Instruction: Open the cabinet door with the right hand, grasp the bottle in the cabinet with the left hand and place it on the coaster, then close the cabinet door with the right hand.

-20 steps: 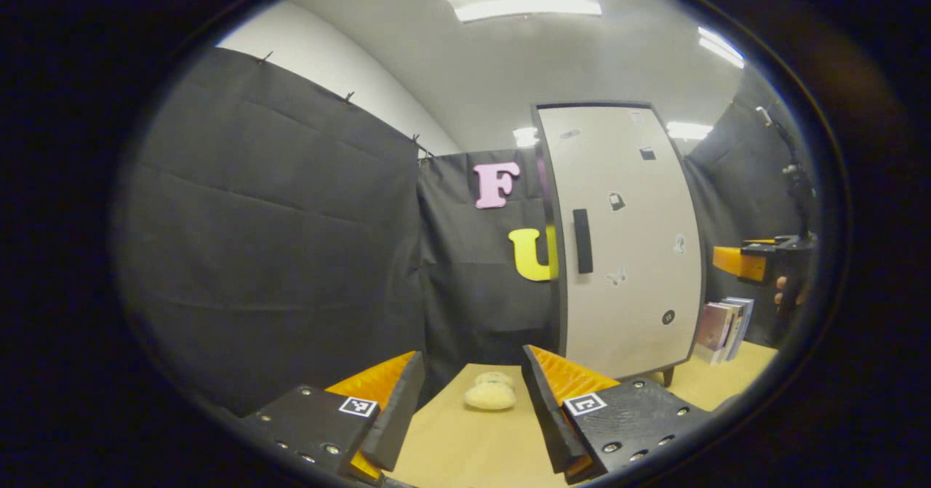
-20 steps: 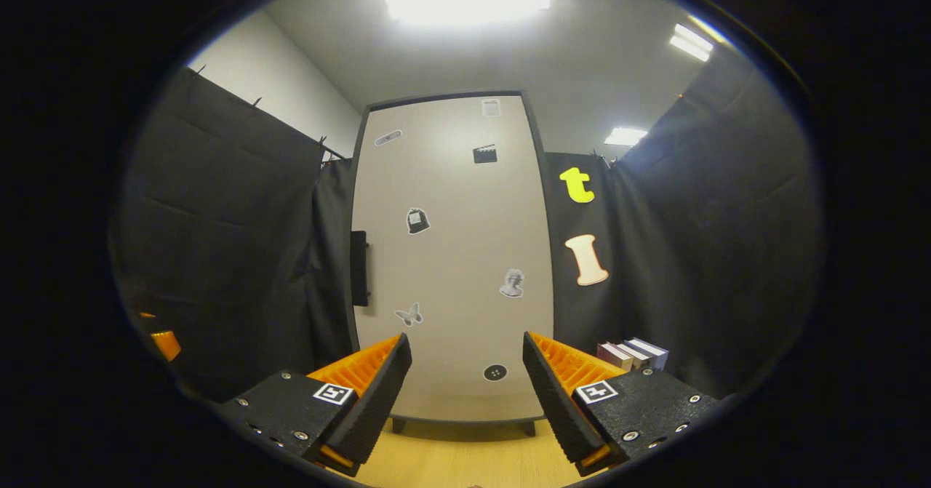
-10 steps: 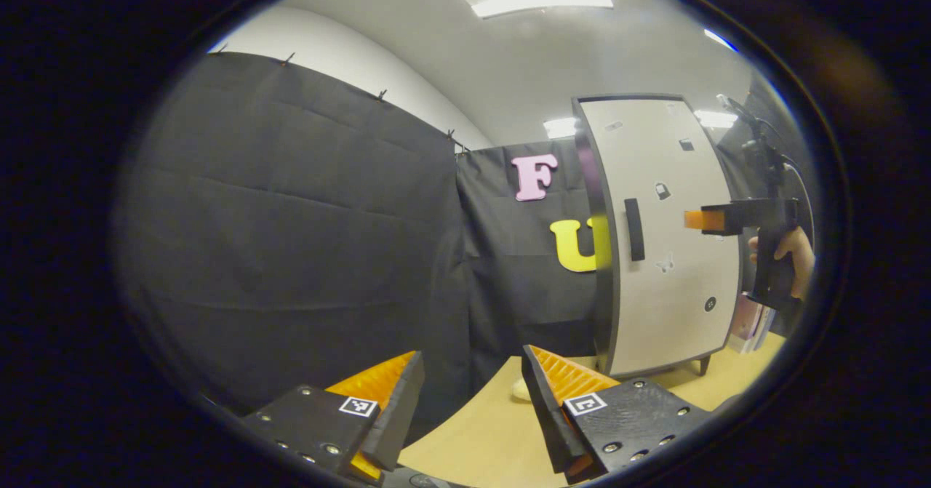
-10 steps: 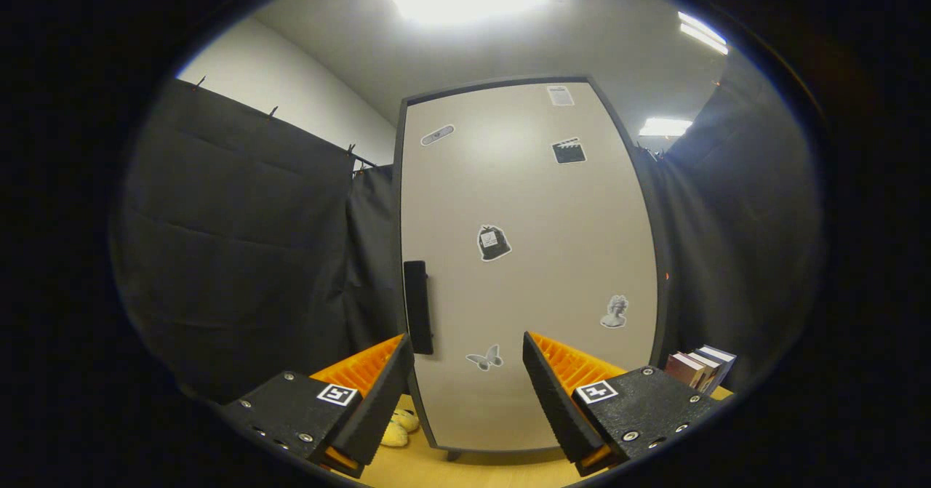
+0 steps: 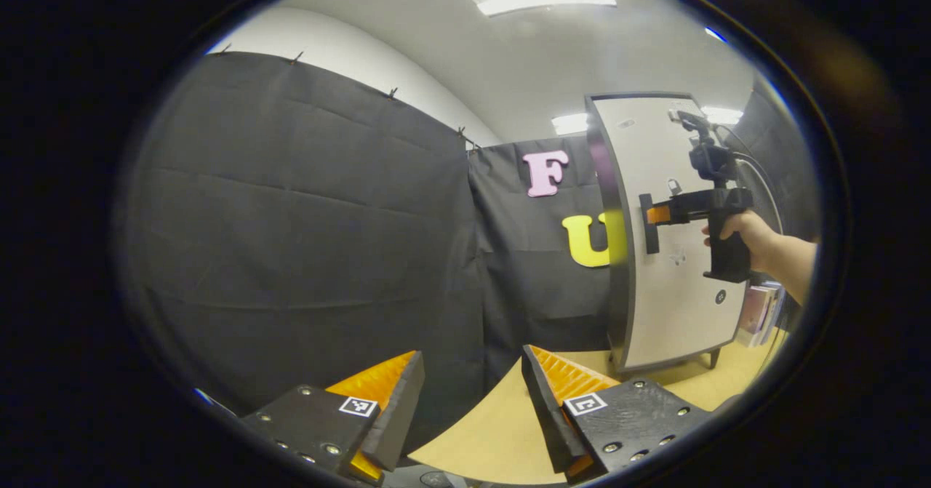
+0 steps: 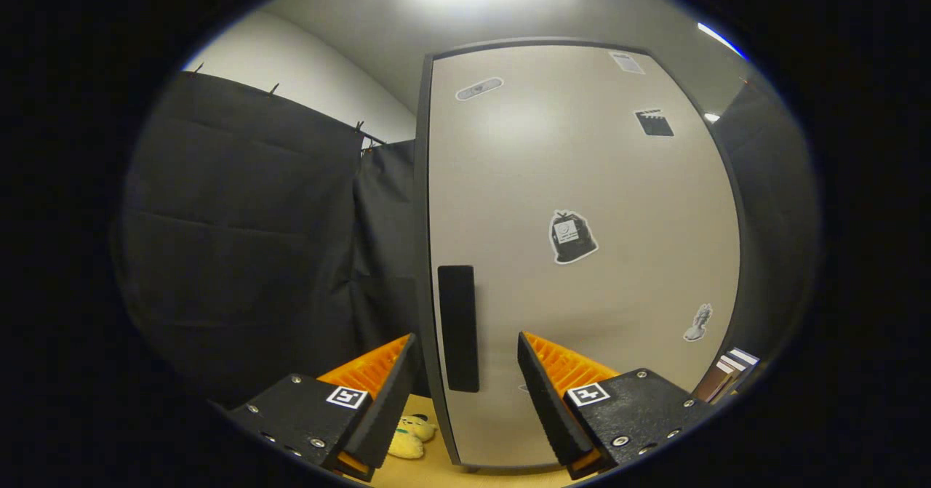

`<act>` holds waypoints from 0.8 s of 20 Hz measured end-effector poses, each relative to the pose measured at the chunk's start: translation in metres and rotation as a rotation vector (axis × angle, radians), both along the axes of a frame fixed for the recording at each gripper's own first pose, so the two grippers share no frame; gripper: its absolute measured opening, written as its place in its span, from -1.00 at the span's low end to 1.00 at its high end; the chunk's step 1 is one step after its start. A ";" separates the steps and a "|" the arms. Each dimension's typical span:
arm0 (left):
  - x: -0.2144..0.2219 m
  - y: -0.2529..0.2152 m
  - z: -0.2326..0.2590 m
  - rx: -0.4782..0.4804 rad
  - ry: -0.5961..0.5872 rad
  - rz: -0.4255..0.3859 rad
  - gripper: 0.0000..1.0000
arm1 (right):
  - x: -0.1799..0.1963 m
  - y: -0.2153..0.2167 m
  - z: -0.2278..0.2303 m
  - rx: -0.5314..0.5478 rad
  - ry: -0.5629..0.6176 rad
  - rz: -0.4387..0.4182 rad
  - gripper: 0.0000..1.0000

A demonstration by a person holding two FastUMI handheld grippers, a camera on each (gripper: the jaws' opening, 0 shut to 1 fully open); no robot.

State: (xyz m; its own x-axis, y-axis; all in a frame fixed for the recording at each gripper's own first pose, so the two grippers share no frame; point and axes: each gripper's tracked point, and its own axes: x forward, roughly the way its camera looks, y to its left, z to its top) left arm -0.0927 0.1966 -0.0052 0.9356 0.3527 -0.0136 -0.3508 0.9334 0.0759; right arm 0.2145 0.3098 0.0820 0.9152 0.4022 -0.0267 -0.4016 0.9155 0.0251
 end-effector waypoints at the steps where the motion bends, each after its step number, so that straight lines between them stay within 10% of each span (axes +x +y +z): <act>1: -0.002 0.003 -0.002 -0.008 0.001 0.007 0.54 | 0.008 0.007 -0.002 -0.016 -0.001 -0.002 0.65; 12: -0.005 0.010 -0.012 -0.042 0.000 -0.007 0.55 | 0.037 0.017 -0.021 -0.048 0.115 -0.005 -0.66; 16: -0.001 0.001 -0.005 -0.017 -0.020 -0.054 0.54 | 0.020 0.014 -0.015 -0.028 0.124 0.065 -0.71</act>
